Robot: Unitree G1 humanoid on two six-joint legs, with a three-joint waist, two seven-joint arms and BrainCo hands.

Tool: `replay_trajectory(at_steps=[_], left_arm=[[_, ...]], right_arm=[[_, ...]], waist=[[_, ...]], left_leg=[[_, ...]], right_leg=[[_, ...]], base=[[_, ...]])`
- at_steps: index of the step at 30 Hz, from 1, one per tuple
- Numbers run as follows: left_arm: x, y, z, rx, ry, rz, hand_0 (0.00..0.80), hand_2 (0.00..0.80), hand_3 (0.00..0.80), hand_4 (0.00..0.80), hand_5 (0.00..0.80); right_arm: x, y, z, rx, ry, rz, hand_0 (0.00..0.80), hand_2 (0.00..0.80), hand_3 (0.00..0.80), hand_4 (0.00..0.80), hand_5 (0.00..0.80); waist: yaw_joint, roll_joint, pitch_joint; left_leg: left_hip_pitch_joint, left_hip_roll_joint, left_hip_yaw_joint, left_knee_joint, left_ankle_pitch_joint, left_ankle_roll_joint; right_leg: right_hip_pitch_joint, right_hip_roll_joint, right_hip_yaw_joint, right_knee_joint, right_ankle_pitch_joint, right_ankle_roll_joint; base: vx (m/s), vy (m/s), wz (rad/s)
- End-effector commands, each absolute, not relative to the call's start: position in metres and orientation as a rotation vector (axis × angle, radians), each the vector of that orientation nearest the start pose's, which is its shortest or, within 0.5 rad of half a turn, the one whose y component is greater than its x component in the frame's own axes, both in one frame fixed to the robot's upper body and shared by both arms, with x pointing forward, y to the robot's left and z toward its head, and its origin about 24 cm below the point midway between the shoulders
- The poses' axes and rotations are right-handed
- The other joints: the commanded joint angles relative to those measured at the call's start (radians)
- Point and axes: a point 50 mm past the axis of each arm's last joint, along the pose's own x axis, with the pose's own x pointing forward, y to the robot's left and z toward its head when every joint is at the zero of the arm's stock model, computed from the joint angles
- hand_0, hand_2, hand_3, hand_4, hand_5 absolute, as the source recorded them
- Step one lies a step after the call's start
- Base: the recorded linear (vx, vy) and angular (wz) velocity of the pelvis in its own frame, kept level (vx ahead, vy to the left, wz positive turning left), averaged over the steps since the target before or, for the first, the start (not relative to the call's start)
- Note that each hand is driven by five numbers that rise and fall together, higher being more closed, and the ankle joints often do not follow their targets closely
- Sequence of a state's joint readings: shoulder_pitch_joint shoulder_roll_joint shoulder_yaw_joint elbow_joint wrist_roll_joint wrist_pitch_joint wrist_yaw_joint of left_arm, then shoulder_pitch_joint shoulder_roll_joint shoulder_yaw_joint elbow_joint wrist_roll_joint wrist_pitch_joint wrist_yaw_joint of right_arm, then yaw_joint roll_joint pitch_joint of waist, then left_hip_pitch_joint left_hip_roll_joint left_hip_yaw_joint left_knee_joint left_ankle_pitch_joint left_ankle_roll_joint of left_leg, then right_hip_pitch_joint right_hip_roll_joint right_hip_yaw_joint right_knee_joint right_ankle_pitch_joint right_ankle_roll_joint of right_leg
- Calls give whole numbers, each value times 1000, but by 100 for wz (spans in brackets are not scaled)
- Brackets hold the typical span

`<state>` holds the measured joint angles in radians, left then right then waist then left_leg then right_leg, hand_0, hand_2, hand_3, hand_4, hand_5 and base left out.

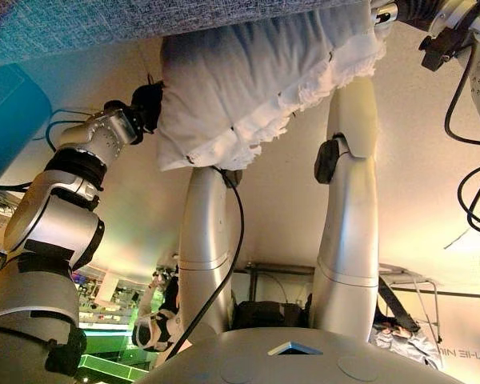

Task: Pick up the cushion and take it to the sofa

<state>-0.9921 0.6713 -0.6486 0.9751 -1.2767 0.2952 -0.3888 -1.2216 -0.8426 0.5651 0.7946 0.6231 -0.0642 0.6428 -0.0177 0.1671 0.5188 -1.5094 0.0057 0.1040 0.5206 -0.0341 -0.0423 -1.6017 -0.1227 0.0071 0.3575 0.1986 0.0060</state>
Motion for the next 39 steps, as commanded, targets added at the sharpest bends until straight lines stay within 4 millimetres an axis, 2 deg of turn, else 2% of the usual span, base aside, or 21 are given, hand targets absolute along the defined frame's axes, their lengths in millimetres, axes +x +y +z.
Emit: replay_trajectory(at_steps=[1,7,12,16,17,18,20,21,22,25,29,33,34,39], left_arm=[[378,103,156,-462,239,-919,800,800,800,800,800],[374,107,155,-498,192,-936,800,800,800,800,800],[367,113,138,-529,209,-940,800,800,800,800,800],[354,119,111,-595,247,-952,800,800,800,800,800],[353,119,109,-600,249,-954,800,800,800,800,800],[348,120,100,-620,264,-955,800,800,800,800,800],[336,119,81,-675,293,-957,800,800,800,800,800],[327,118,66,-710,326,-950,800,800,800,800,800],[320,117,58,-732,345,-946,800,800,800,800,800],[303,117,39,-778,395,-930,800,800,800,800,800],[282,123,24,-808,454,-899,800,800,800,800,800],[266,124,18,-849,494,-868,800,800,800,800,800],[262,125,16,-855,502,-861,800,800,800,800,800],[238,133,-2,-921,561,-799,800,800,800,800,800]], right_arm=[[380,-156,274,-622,-252,844,800,800,800,800,800],[374,-163,272,-578,-297,804,800,800,800,800,800],[372,-175,257,-522,-290,760,800,800,800,800,800],[365,-187,226,-459,-271,720,800,800,800,800,800],[365,-188,224,-455,-269,716,800,800,800,800,800],[362,-191,212,-434,-260,700,800,800,800,800,800],[355,-195,189,-365,-252,669,800,800,800,800,800],[351,-197,173,-333,-225,658,800,800,800,800,800],[346,-198,161,-307,-216,649,800,800,800,800,800],[333,-199,136,-230,-209,615,800,800,800,800,800],[311,-195,105,-115,-186,598,800,800,800,800,800],[294,-194,87,-44,-166,584,800,800,800,800,800],[290,-193,83,-29,-159,577,800,800,800,800,800],[264,-203,56,27,-76,543,800,800,800,800,800]], waist=[[-40,101,1],[-43,87,1],[-40,71,1],[-37,41,1],[-36,39,1],[-36,29,1],[-34,6,1],[-33,-4,1],[-32,-16,1],[-27,-52,1],[-27,-107,1],[-22,-143,1],[-20,-151,1],[-14,-170,-126]], left_leg=[[-15,7,23,-65,112,-25],[0,3,27,-78,119,-23],[71,-7,8,-107,133,-22],[200,-17,-25,-145,148,-18],[209,-18,-27,-148,149,-18],[258,-19,-32,-160,155,-16],[358,-19,-37,-192,166,-14],[438,-18,-44,-205,145,-20],[491,-20,-44,-222,150,-18],[636,-15,-39,-266,148,-14],[819,-18,-36,-298,128,-3],[1010,-17,-42,-329,106,7],[1052,-17,-44,-341,122,14],[1197,-5,-52,-398,101,15]], right_leg=[[32,22,8,106,-121,90],[33,17,15,110,-119,87],[106,18,15,87,-116,79],[242,8,3,46,-110,70],[251,7,1,43,-110,69],[302,1,-8,31,-107,67],[408,-10,-33,3,-99,68],[488,-12,-43,0,-125,75],[543,-13,-60,-14,-122,75],[693,-19,-113,-46,-127,76],[901,-15,-169,-81,-136,69],[1112,-10,-193,-125,-150,66],[1160,-7,-199,-142,-135,60],[1323,3,-206,-211,-154,55]], base=[[0,0,0],[-27,-19,0],[-34,-52,-4],[-45,-81,-17],[-50,-68,-20],[-59,-94,-19],[-32,-122,-15],[17,-110,-15],[20,-117,-16],[-56,-122,-16],[-9,-117,-3],[29,-72,0],[42,-36,-3],[151,-1,-5]])
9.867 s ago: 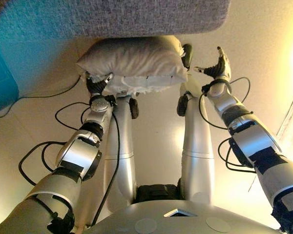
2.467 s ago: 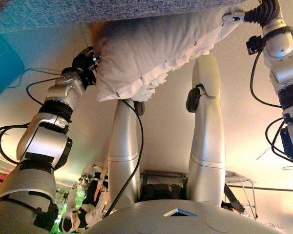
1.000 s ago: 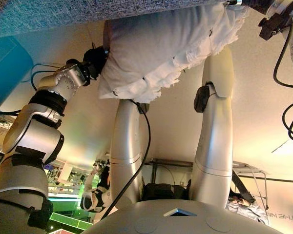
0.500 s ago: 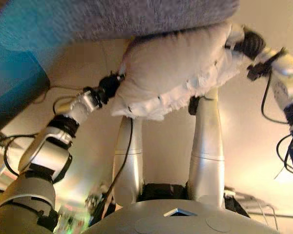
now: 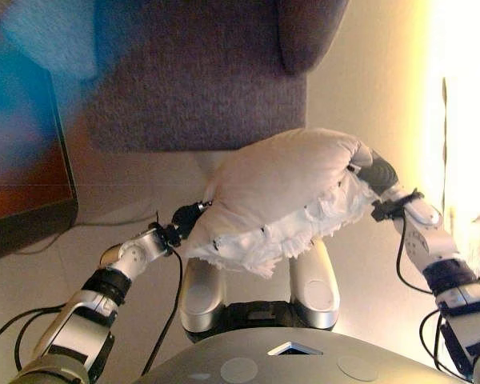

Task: Pick up the cushion and take it to the sofa

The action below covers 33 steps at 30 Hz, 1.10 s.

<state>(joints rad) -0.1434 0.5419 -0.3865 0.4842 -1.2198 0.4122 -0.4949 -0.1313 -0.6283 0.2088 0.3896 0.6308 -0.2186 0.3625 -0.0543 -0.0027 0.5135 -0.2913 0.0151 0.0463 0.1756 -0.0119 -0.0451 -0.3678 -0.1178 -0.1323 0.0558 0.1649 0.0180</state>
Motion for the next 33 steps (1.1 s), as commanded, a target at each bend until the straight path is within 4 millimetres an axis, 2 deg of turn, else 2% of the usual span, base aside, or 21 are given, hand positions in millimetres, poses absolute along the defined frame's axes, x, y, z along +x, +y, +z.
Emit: replay_trajectory(at_steps=[1,3,6,10,13,18,24,27,33], left_arm=[[232,134,-5,-935,568,-794,800,800,800,800,800],[221,137,-8,-942,582,-786,800,800,800,800,800],[209,146,-5,-894,484,-761,800,800,800,800,800],[207,166,22,-767,200,-579,800,800,800,800,800],[210,172,47,-704,-7,-511,800,800,800,800,800],[211,177,86,-569,-270,-486,800,800,800,800,800],[211,191,125,-420,-512,-363,800,800,800,800,800],[210,190,136,-381,-586,-326,800,800,800,800,800],[217,180,149,-388,-667,-274,800,800,800,800,800]], right_arm=[[259,-205,53,33,-67,541,800,800,800,800,800],[247,-208,49,40,-60,541,800,800,800,800,800],[227,-211,58,41,-114,558,800,800,800,800,800],[209,-209,85,13,-243,574,800,800,800,800,800],[206,-199,107,-23,-377,573,800,800,800,800,800],[203,-191,143,-27,-561,582,800,800,800,800,800],[197,-191,168,-2,-711,543,800,800,800,800,800],[194,-187,175,25,-777,500,800,800,800,800,800],[200,-164,182,4,-839,466,800,800,800,800,800]], waist=[[22,-2,-147],[23,-6,-196],[22,-15,-276],[29,-19,-357],[40,-19,-390],[53,-20,-425],[58,-25,-441],[58,-24,-444],[65,-21,-443]], left_leg=[[12,-12,6,-70,76,17],[71,-8,8,-98,68,18],[154,-1,17,-128,52,24],[250,2,25,-172,44,32],[307,2,25,-209,42,35],[370,4,25,-247,37,36],[399,6,26,-255,28,37],[405,2,21,-255,25,40],[411,-11,8,-253,17,49]], right_leg=[[124,-1,-69,72,-121,42],[183,3,-70,40,-122,43],[261,9,-67,9,-126,45],[350,13,-62,-41,-121,51],[409,15,-66,-78,-120,53],[469,18,-76,-113,-121,53],[496,14,-75,-123,-122,54],[499,13,-69,-120,-121,54],[500,2,-63,-107,-122,61]], base=[[197,26,-20],[204,29,-7],[248,19,1],[210,32,-6],[101,31,-6],[49,29,0],[19,34,0],[6,46,1],[1,64,-2]])
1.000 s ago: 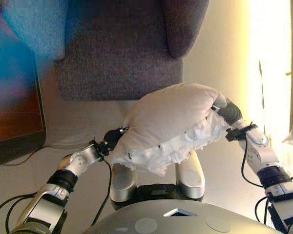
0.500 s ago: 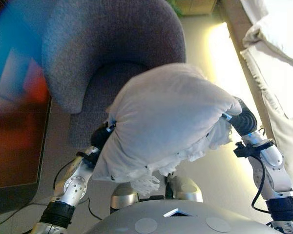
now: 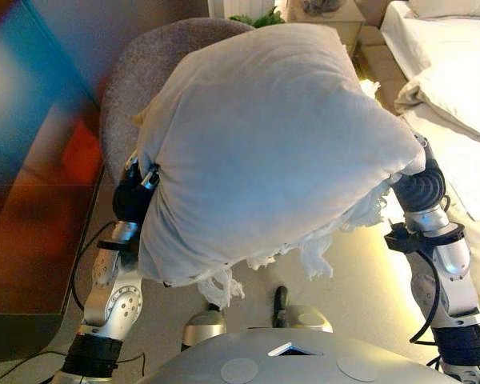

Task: Pick up the cushion and take it to the sofa

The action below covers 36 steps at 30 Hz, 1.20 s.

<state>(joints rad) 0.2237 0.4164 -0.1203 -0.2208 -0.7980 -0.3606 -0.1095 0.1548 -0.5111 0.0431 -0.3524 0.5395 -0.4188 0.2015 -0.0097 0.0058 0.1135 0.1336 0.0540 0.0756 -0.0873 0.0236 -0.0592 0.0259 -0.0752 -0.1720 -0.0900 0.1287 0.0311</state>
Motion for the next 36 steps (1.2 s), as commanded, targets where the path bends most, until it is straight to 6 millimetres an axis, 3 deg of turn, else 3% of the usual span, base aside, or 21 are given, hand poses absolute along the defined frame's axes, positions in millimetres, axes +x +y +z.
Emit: replay_trajectory(at_steps=[1,5,11,14,16,18,20,25,29,36], left_arm=[[217,180,150,-389,-668,-263,800,800,800,800,800],[217,181,151,-376,-668,-251,800,800,800,800,800],[224,175,148,-397,-630,-253,800,800,800,800,800],[226,174,144,-407,-627,-230,800,800,800,800,800],[222,177,140,-405,-626,-215,800,800,800,800,800],[221,180,134,-423,-602,-205,800,800,800,800,800],[219,182,130,-434,-593,-201,800,800,800,800,800],[224,175,134,-465,-613,-196,800,800,800,800,800],[226,168,130,-495,-593,-195,800,800,800,800,800],[222,169,126,-519,-586,-170,800,800,800,800,800]], right_arm=[[202,-163,182,3,-830,459,800,800,800,800,800],[203,-162,180,10,-804,466,800,800,800,800,800],[206,-160,176,-32,-773,491,800,800,800,800,800],[212,-157,176,-50,-770,506,800,800,800,800,800],[211,-156,173,-52,-766,515,800,800,800,800,800],[210,-156,168,-52,-748,511,800,800,800,800,800],[209,-155,165,-58,-740,517,800,800,800,800,800],[216,-148,165,-83,-742,523,800,800,800,800,800],[218,-146,162,-84,-712,517,800,800,800,800,800],[213,-153,156,-72,-679,519,800,800,800,800,800]], waist=[[22,-29,-41],[22,-30,-36],[9,-59,-21],[16,-94,6],[20,-108,34],[22,-107,53],[31,-95,64],[51,-43,81],[61,-15,73],[65,-4,90]], left_leg=[[-12,-51,-21,11,-20,65],[-13,-49,-19,5,-15,71],[-37,-58,-60,42,-20,66],[-104,-31,-22,248,-48,45],[-215,-7,-16,472,18,42],[-289,-4,-7,579,29,56],[-320,-17,-11,555,49,53],[-335,-40,-33,239,166,15],[-355,-22,-29,70,279,-15],[-378,49,-95,0,288,-40]], right_leg=[[104,-41,-24,49,-91,49],[83,-22,-26,102,-118,40],[76,42,81,47,-95,8],[68,35,90,41,-77,-11],[65,51,108,52,-74,-43],[66,65,115,76,-81,-59],[74,80,115,96,-102,-57],[122,124,131,99,-157,-54],[168,153,128,131,-216,-67],[151,164,117,307,-350,-80]], base=[[13,41,-4],[-1,-12,0],[-36,-164,1],[-88,-270,5],[-77,-264,-12],[-3,-183,-29],[52,-73,-4],[157,37,-16],[321,80,60],[443,131,16]])
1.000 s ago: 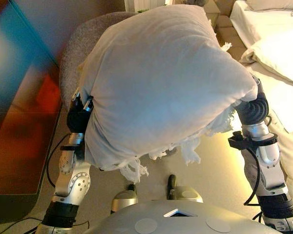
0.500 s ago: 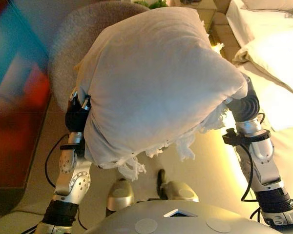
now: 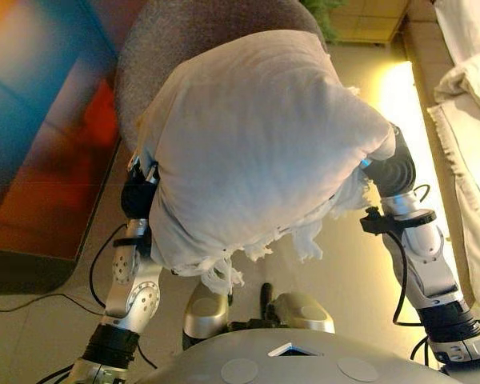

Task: Pick up the cushion and take it to the sofa

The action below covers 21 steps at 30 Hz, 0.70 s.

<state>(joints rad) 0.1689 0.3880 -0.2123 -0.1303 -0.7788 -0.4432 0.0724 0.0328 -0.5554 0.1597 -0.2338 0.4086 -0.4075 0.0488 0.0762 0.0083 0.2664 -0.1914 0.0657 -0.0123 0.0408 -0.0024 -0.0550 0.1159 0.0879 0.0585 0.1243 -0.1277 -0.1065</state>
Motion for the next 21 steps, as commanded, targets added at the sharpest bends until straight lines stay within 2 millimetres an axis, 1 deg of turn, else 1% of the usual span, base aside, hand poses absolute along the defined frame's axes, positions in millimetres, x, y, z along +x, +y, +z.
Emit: replay_trajectory(at_steps=[1,2,3,4,5,6,7,8,9,10,11,12,13,14,15,16,17,18,19,20,21], left_arm=[[221,169,126,-523,-587,-170,800,800,800,800,800],[222,169,126,-522,-592,-173,800,800,800,800,800],[222,169,128,-517,-607,-184,800,800,800,800,800],[224,168,131,-513,-615,-192,800,800,800,800,800],[225,166,134,-507,-619,-200,800,800,800,800,800],[226,165,136,-493,-619,-203,800,800,800,800,800],[226,165,137,-482,-618,-202,800,800,800,800,800],[226,166,136,-471,-610,-207,800,800,800,800,800],[225,168,135,-456,-595,-209,800,800,800,800,800],[223,169,134,-446,-580,-211,800,800,800,800,800],[222,171,132,-439,-566,-215,800,800,800,800,800],[221,173,131,-423,-565,-217,800,800,800,800,800],[221,174,131,-418,-566,-216,800,800,800,800,800],[222,176,131,-420,-568,-219,800,800,800,800,800],[223,178,132,-420,-572,-225,800,800,800,800,800],[224,178,134,-416,-574,-231,800,800,800,800,800],[225,177,134,-415,-574,-234,800,800,800,800,800],[225,175,135,-413,-577,-242,800,800,800,800,800],[225,173,135,-414,-576,-245,800,800,800,800,800],[225,172,134,-420,-571,-246,800,800,800,800,800],[225,171,133,-428,-568,-251,800,800,800,800,800]], right_arm=[[212,-156,156,-71,-678,518,800,800,800,800,800],[211,-157,156,-70,-679,514,800,800,800,800,800],[211,-159,157,-71,-687,505,800,800,800,800,800],[211,-160,157,-71,-691,496,800,800,800,800,800],[212,-161,158,-68,-695,486,800,800,800,800,800],[213,-162,158,-59,-694,470,800,800,800,800,800],[213,-162,158,-47,-692,460,800,800,800,800,800],[213,-164,157,-32,-687,445,800,800,800,800,800],[213,-164,155,-21,-676,420,800,800,800,800,800],[212,-164,153,-16,-669,402,800,800,800,800,800],[210,-162,152,-10,-667,395,800,800,800,800,800],[208,-158,151,-3,-668,401,800,800,800,800,800],[207,-157,150,0,-664,405,800,800,800,800,800],[207,-157,150,-2,-663,403,800,800,800,800,800],[208,-157,150,1,-663,401,800,800,800,800,800],[212,-155,151,3,-667,402,800,800,800,800,800],[213,-154,152,5,-671,401,800,800,800,800,800],[214,-153,153,7,-681,399,800,800,800,800,800],[213,-153,153,6,-685,400,800,800,800,800,800],[213,-153,152,4,-685,401,800,800,800,800,800],[212,-153,152,2,-688,399,800,800,800,800,800]], waist=[[-23,-7,-60],[-25,-8,-59],[-30,-12,-58],[-33,-19,-61],[-33,-26,-65],[-29,-36,-74],[-25,-44,-80],[-18,-57,-93],[-7,-71,-111],[-1,-82,-124],[4,-91,-138],[4,-94,-149],[3,-94,-154],[0,-91,-156],[7,-86,-155],[13,-79,-151],[15,-75,-146],[12,-67,-136],[8,-63,-130],[2,-61,-126],[-12,-62,-123]], left_leg=[[-52,47,-3,-128,317,-46],[-50,54,5,-126,318,-47],[-42,63,35,-117,279,-37],[-32,60,63,-109,253,-29],[-29,52,76,-91,243,-22],[-29,33,68,-55,219,-7],[-29,18,62,-29,199,4],[-30,-8,64,7,168,23],[-30,-33,66,30,142,43],[-25,-52,72,43,124,61],[-17,-70,75,44,116,76],[-2,-84,77,38,108,86],[6,-89,78,36,103,90],[13,-93,80,36,101,89],[23,-99,82,33,100,88],[35,-101,80,28,96,87],[43,-101,75,25,93,87],[58,-99,58,22,89,83],[69,-97,47,19,86,79],[84,-99,37,18,80,75],[112,-99,31,13,68,71]], right_leg=[[59,-5,-118,119,-115,58],[58,-10,-124,135,-128,60],[56,-29,-140,165,-143,70],[58,-53,-152,185,-142,86],[64,-76,-157,206,-131,103],[75,-101,-151,231,-105,123],[83,-115,-149,249,-88,134],[98,-138,-151,282,-47,156],[114,-156,-154,310,21,184],[115,-164,-151,345,76,207],[112,-166,-146,354,126,221],[88,-166,-142,355,168,228],[70,-165,-141,350,177,230],[52,-161,-156,311,158,226],[32,-175,-210,251,142,218],[16,-190,-245,209,134,211],[4,-190,-254,180,124,205],[-24,-176,-259,115,96,183],[-37,-170,-260,76,86,170],[-52,-172,-251,17,99,164],[-74,-181,-220,-57,147,171]], base=[[545,229,-26],[583,274,-28],[565,283,-30],[635,314,-27],[629,275,-30],[659,258,-37],[655,229,-40],[662,206,-25],[665,186,1],[659,166,15],[588,145,20],[508,127,17],[429,112,15],[399,97,12],[382,77,10],[327,47,2],[244,-14,-7],[209,-43,-13],[240,-67,-5],[247,-73,-3],[305,-99,-4]])
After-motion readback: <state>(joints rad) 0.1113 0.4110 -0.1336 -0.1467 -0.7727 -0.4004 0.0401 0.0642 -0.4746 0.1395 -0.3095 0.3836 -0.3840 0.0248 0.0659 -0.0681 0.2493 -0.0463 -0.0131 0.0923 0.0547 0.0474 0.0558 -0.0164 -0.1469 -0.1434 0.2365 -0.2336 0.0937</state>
